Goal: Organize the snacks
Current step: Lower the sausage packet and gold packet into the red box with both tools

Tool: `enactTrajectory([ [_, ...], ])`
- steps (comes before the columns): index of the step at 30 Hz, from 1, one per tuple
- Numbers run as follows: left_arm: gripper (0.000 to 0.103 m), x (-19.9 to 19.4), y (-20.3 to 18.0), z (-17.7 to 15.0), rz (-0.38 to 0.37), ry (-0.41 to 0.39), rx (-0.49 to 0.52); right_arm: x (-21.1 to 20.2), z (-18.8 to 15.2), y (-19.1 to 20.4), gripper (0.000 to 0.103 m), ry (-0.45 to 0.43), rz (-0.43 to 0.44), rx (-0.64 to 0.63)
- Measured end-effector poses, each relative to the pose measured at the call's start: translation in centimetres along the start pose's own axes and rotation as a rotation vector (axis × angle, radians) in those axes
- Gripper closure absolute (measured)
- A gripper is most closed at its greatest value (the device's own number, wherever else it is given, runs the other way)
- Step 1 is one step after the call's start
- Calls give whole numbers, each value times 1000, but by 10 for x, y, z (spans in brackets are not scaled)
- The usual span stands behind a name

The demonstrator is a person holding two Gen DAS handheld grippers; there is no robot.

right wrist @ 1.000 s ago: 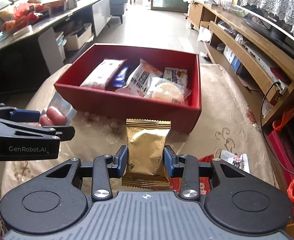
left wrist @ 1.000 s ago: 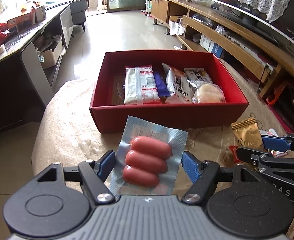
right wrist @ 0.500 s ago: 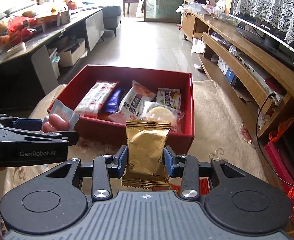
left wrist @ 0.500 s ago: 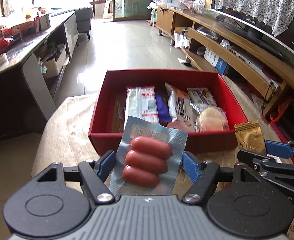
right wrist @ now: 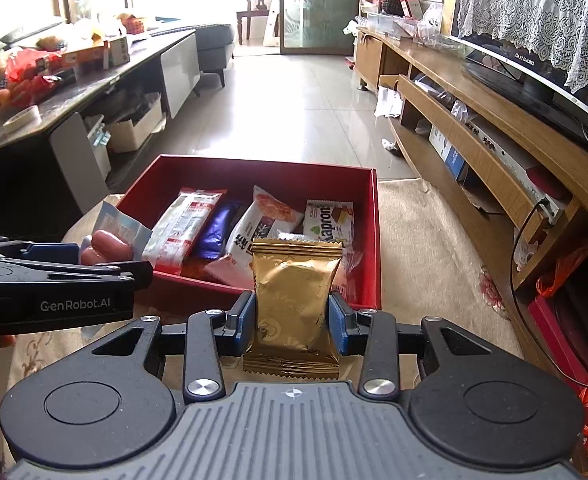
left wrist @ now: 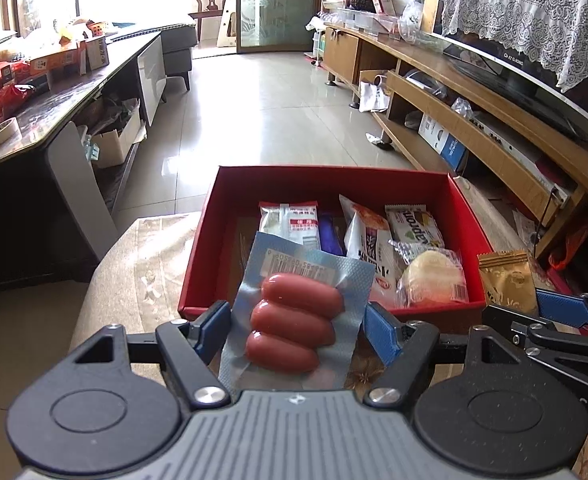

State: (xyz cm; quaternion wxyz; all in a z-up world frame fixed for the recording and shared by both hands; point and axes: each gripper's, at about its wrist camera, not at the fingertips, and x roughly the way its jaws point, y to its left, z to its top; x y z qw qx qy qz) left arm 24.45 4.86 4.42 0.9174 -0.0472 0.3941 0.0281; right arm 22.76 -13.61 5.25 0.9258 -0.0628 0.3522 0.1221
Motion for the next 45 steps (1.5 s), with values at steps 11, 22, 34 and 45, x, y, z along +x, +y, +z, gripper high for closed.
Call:
enactTrajectory([
  [11, 35, 11, -3, 13, 3, -7, -12, 7, 14, -2, 57, -19, 1, 8],
  [22, 35, 16, -3, 20, 7, -15, -20, 14, 20, -5, 57, -25, -2, 16],
  [34, 35, 26, -3, 30, 17, -18, -32, 25, 30, -6, 57, -33, -4, 19],
  [45, 35, 50, -3, 42, 37, 0, -46, 50, 42, -7, 56, -19, -8, 18],
])
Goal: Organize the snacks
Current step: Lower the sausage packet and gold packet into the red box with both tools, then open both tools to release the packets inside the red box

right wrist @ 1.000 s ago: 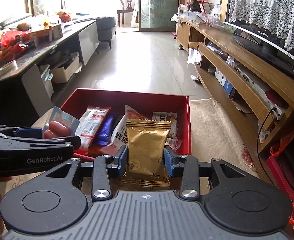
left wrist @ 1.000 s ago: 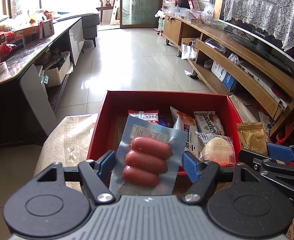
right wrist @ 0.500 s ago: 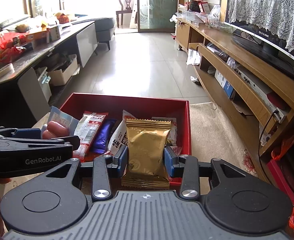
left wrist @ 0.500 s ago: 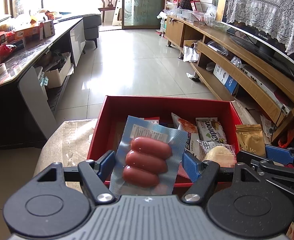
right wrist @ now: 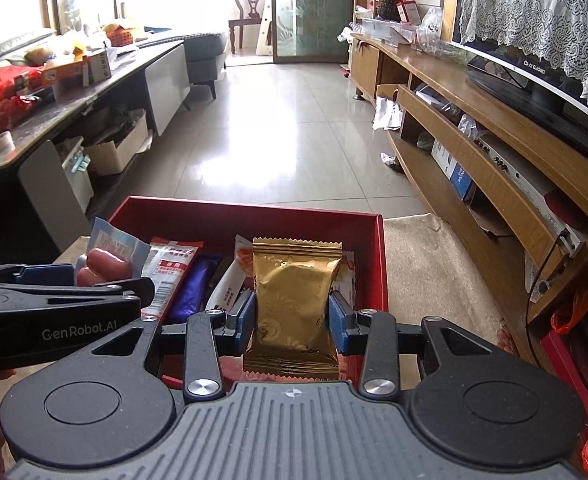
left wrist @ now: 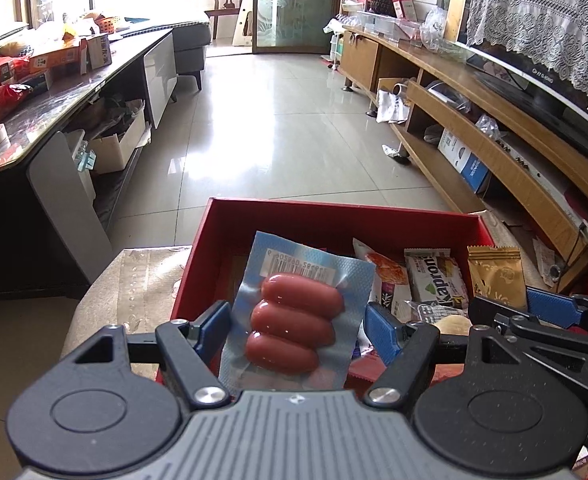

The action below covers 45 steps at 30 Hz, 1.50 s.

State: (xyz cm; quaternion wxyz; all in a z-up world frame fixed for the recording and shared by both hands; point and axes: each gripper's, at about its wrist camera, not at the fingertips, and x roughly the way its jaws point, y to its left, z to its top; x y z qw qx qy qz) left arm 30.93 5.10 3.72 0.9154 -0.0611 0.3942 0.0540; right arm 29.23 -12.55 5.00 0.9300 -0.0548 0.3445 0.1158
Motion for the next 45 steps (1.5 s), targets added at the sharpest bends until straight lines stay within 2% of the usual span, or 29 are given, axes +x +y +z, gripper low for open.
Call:
enactTrajectory([
  [26, 34, 44, -2, 2, 58, 64, 19, 46, -3, -5, 56, 66, 32, 27],
  [38, 34, 52, 0, 3, 60, 88, 6, 55, -5, -5, 54, 69, 44, 33],
  [45, 34, 51, 3, 5, 45, 96, -22, 55, -4, -10, 53, 70, 80, 71],
])
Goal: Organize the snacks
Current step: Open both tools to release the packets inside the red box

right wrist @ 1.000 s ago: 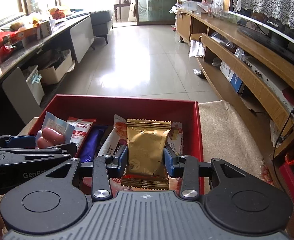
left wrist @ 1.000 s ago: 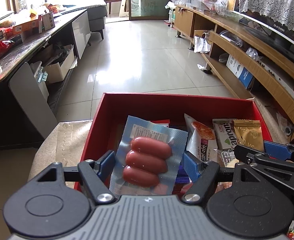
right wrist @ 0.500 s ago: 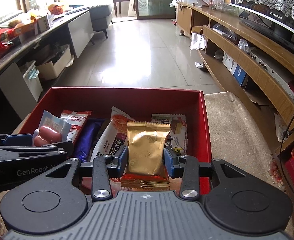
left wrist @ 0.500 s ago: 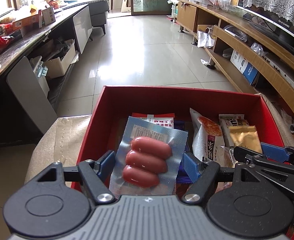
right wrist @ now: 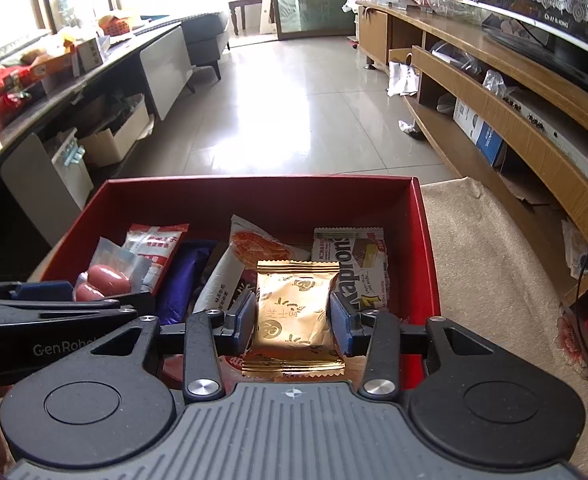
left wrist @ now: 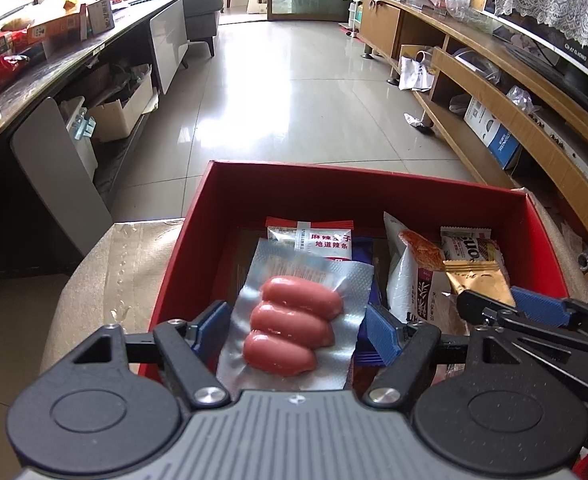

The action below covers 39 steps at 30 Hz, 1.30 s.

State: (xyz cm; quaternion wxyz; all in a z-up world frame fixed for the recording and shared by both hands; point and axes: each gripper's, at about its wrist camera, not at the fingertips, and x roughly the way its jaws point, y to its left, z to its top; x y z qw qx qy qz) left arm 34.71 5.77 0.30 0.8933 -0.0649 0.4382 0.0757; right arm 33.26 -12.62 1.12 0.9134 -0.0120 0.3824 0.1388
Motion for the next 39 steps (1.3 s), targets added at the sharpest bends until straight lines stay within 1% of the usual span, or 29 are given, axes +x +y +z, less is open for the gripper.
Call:
enactTrajectory([
  [5, 33, -3, 4, 2, -3, -3, -24, 1, 1, -7, 46, 0, 54, 61],
  [8, 33, -4, 7, 2, -2, -3, -38, -1, 2, -8, 46, -6, 83, 83],
  [10, 33, -5, 8, 2, 4, -9, -40, -3, 3, -7, 45, -16, 88, 83],
  [14, 33, -9, 9, 4, -4, -14, -51, -6, 4, -8, 42, -34, 103, 93],
  [17, 32, -12, 9, 4, -16, -19, -50, -9, 6, -11, 41, -42, 118, 111],
  [32, 30, -46, -1, -3, -84, -57, -33, -51, 8, -21, 38, -98, 60, 131],
  [36, 29, -56, -3, -8, -107, -61, -27, -59, 3, -23, 37, -98, 19, 114],
  [39, 29, -61, -8, -13, -122, -53, -10, -66, -2, -29, 34, -88, -11, 119],
])
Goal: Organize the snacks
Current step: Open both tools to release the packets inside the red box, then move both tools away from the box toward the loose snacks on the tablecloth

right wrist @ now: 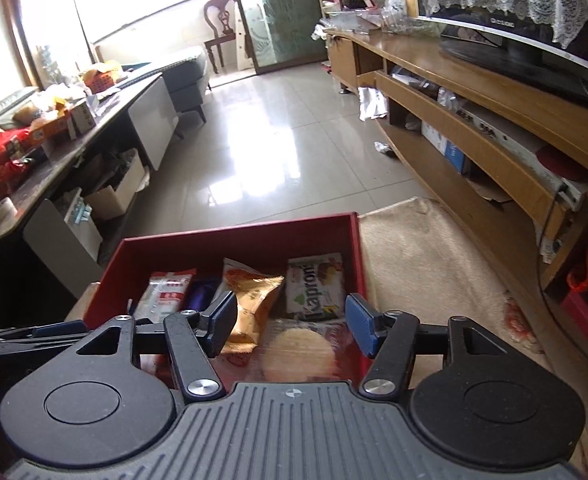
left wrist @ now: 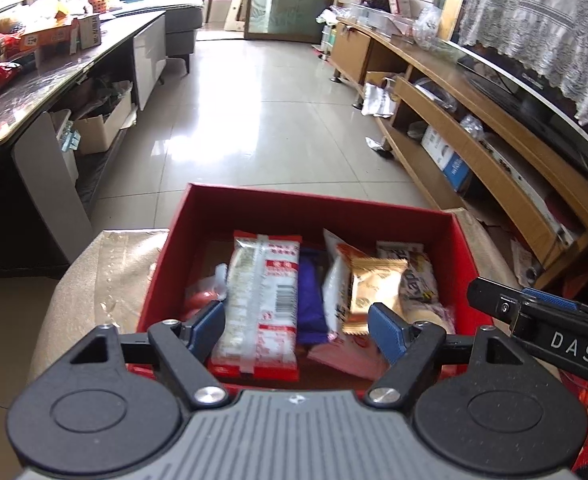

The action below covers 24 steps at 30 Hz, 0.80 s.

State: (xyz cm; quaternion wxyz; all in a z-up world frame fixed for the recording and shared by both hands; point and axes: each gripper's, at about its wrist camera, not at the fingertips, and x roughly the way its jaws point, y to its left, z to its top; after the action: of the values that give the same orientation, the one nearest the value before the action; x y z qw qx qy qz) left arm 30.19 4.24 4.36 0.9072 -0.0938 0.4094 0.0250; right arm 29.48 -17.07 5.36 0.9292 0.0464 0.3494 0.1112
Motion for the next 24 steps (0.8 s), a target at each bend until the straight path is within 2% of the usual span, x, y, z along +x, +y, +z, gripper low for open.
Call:
enactTrajectory([
  [6, 29, -7, -18, -17, -50, 33, 39, -16, -19, -19, 34, 38, -79, -17],
  [11, 29, -12, -40, -36, -103, 75, 86, -27, -38, -46, 33, 86, -147, 23],
  [17, 29, -14, -76, -69, -161, 123, 195, -49, -61, -76, 28, 128, -186, 71],
  [21, 29, -14, -108, -91, -267, 155, 344, -59, -74, -98, 28, 153, -208, 91],
  [24, 29, -16, -131, -104, -354, 153, 514, -63, -80, -115, 28, 168, -216, 117],
])
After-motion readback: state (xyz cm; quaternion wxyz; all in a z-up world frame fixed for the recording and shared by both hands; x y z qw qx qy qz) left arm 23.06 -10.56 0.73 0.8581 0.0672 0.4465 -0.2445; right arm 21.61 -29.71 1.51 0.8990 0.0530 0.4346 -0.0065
